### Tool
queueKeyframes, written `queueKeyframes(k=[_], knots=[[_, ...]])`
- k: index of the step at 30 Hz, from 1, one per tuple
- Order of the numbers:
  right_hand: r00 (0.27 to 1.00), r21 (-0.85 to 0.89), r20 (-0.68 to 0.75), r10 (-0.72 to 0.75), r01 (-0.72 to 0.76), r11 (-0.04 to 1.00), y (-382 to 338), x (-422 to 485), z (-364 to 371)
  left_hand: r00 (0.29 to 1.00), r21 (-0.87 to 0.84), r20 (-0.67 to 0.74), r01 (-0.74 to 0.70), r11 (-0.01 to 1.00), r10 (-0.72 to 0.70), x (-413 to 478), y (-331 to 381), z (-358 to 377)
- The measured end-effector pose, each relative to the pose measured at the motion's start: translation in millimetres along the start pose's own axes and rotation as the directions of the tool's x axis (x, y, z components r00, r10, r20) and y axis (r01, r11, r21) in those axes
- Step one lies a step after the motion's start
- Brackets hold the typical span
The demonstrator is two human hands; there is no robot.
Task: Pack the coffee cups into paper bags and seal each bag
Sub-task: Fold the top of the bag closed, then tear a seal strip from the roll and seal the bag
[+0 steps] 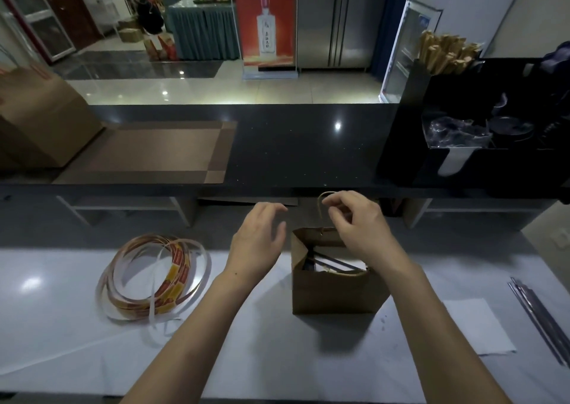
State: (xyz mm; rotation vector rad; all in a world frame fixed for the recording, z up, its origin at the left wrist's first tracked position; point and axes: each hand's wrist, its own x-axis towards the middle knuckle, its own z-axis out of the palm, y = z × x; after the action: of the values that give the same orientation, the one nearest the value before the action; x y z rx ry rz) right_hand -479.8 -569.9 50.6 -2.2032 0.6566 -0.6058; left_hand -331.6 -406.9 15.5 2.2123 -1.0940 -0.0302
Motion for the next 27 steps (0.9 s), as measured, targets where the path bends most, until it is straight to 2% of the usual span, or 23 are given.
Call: queueKeyframes(k=[8, 15, 20, 27], knots=[[0.999, 0.002, 0.001, -0.042, 0.042, 0.999, -68.3, 30.2, 58.9, 1.000, 0.016, -0.008, 0.028, 0.999, -0.028, 11.9, -73.1, -60.4], [0.994, 0.007, 0.101, -0.034, 0.034, 0.999, -111.0, 50.6, 139.0, 0.994, 0.014, -0.019, 0.110, 0.994, -0.110, 2.8, -153.6, -108.9], [0.983, 0.004, 0.183, 0.006, -0.007, 1.000, -132.2, 56.5, 202.8, 0.983, 0.019, -0.014, 0.182, 0.983, -0.182, -11.5, -215.8, -136.3], [0.961, -0.033, 0.263, 0.091, -0.085, 0.996, -140.8, 48.4, 281.2, 0.966, 0.115, 0.030, 0.251, 0.961, -0.256, -36.6, -291.4, -150.2]])
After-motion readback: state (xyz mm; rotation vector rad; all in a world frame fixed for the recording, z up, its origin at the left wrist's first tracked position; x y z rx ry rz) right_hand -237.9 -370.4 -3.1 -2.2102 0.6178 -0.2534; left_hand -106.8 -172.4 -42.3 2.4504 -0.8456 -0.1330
